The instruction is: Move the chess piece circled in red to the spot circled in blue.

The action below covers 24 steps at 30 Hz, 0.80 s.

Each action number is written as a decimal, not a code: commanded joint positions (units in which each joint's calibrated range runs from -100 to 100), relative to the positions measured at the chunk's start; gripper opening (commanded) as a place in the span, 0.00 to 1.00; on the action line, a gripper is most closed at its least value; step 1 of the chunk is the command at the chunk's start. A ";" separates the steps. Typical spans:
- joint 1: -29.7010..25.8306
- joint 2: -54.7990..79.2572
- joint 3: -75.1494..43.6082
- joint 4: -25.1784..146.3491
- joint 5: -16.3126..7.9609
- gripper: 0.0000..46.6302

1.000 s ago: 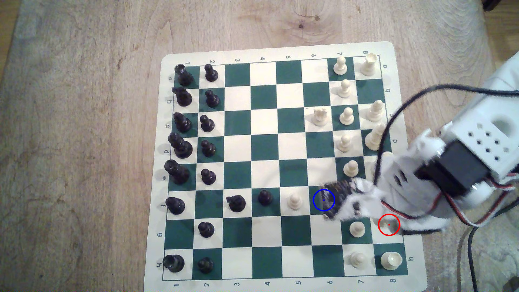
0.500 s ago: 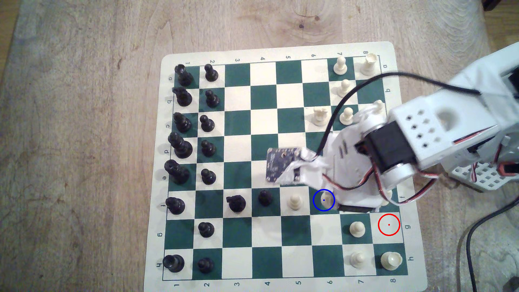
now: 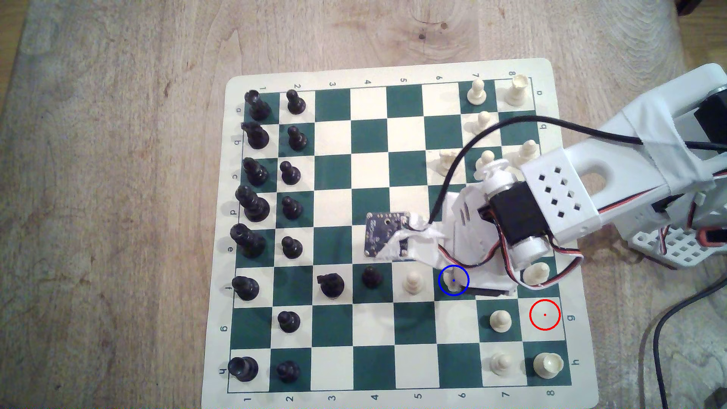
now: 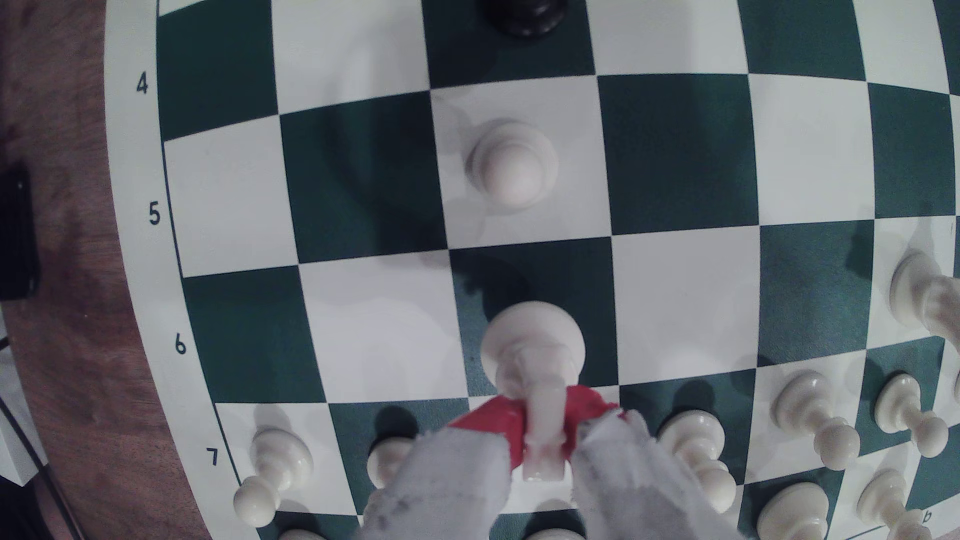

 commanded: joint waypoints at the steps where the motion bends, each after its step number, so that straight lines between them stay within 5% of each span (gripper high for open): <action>1: 0.64 -0.04 -0.49 -1.29 0.05 0.01; 24: 1.42 2.67 2.33 -4.81 0.73 0.01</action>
